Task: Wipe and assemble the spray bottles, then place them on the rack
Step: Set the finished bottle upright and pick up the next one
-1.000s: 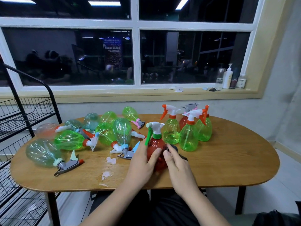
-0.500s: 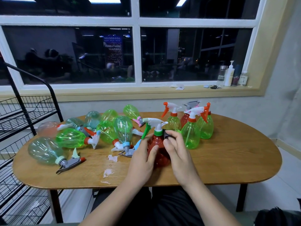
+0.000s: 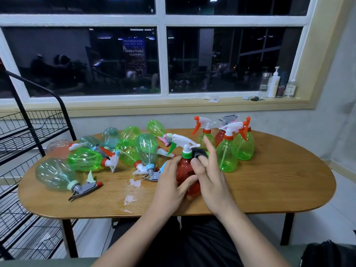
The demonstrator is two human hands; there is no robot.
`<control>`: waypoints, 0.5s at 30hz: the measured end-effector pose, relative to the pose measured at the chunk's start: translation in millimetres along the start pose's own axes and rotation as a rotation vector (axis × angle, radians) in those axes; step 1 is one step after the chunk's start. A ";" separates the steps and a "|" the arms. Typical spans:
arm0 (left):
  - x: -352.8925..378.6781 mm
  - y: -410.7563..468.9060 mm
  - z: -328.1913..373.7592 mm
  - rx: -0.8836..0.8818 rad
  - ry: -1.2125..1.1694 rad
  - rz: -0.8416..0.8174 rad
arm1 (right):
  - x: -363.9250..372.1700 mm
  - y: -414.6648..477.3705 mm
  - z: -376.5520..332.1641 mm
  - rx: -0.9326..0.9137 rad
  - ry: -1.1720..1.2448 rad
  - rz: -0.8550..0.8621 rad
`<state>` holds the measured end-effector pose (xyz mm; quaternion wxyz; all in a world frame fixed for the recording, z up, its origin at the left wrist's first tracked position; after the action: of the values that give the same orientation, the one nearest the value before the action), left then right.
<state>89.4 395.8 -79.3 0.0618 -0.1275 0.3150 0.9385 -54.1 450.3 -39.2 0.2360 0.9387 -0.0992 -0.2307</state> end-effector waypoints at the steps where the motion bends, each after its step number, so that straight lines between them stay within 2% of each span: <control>1: -0.5 0.0 -1.4 -0.002 -0.006 0.008 | 1.4 -1.7 0.4 0.000 0.003 -0.004; 6: -2.1 0.1 -6.0 -0.024 0.002 0.060 | 5.0 -8.5 18.0 0.092 -0.091 -0.026; 10: -3.1 1.1 -5.3 -0.055 0.009 0.074 | -3.7 0.6 16.8 0.240 -0.063 -0.089; 15: -2.8 0.4 -2.7 -0.078 -0.079 0.044 | -14.6 3.8 -10.6 0.183 0.012 -0.047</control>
<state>92.5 393.8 -80.3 0.0485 -0.0857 0.2782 0.9555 -62.1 455.5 -23.5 0.1445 0.9598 -0.0962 -0.2206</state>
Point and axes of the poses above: each hand's wrist, its own y-axis towards the middle knuckle, its own x-axis out of the palm, z = x × y, the point moved 1 cm from there along y, towards the middle knuckle, and after that the axes turned 12 degrees about -y, right-handed, at the moved point
